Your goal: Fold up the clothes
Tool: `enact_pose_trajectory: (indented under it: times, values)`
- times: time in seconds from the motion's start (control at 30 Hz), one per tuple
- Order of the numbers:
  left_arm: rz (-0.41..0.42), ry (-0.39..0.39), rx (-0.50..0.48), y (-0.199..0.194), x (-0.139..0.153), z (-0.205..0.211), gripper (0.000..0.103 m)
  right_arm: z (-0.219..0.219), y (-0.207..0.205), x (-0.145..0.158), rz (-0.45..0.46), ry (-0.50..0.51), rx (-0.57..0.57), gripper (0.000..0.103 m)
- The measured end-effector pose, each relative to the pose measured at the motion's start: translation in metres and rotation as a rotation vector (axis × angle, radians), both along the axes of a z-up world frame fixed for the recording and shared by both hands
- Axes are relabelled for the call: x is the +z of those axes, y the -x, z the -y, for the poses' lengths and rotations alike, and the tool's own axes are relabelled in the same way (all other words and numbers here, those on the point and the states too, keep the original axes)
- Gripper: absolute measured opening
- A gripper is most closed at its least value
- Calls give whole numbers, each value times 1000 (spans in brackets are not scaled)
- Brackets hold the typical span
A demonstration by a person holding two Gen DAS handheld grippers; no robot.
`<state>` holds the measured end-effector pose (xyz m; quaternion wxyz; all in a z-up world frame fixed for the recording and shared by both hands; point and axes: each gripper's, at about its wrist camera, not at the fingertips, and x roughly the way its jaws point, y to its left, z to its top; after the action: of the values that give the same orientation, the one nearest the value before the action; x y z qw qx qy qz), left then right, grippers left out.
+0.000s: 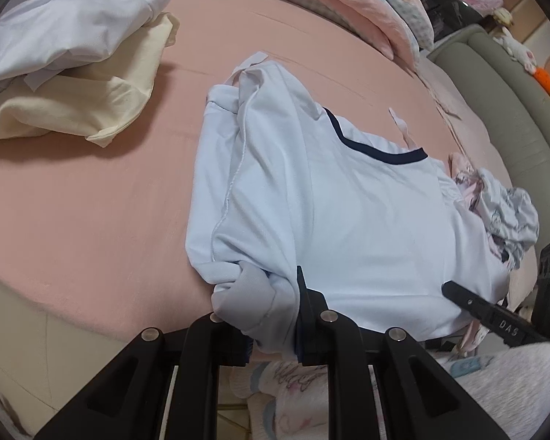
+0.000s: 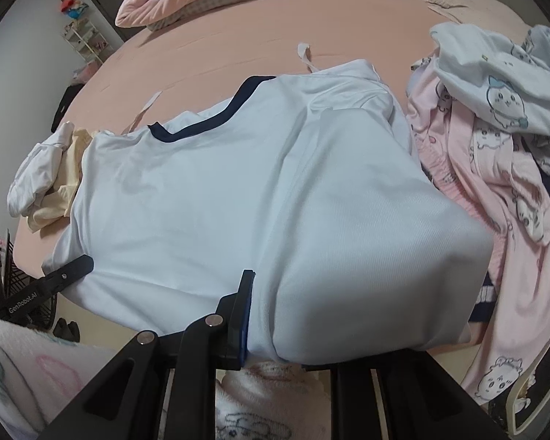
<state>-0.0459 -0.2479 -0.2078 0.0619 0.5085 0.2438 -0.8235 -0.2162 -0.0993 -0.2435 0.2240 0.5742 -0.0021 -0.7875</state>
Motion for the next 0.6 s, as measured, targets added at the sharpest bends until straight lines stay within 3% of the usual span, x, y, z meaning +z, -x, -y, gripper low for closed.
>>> enact_pose_trajectory:
  times: [0.27,0.6]
  values:
    - [-4,104,-64,2,-4,-12,15,6,13,-10,17,20,-12,19]
    - [-17,49,-61,-1,-9,-4,14,8,14,-12,18,19,-9,19]
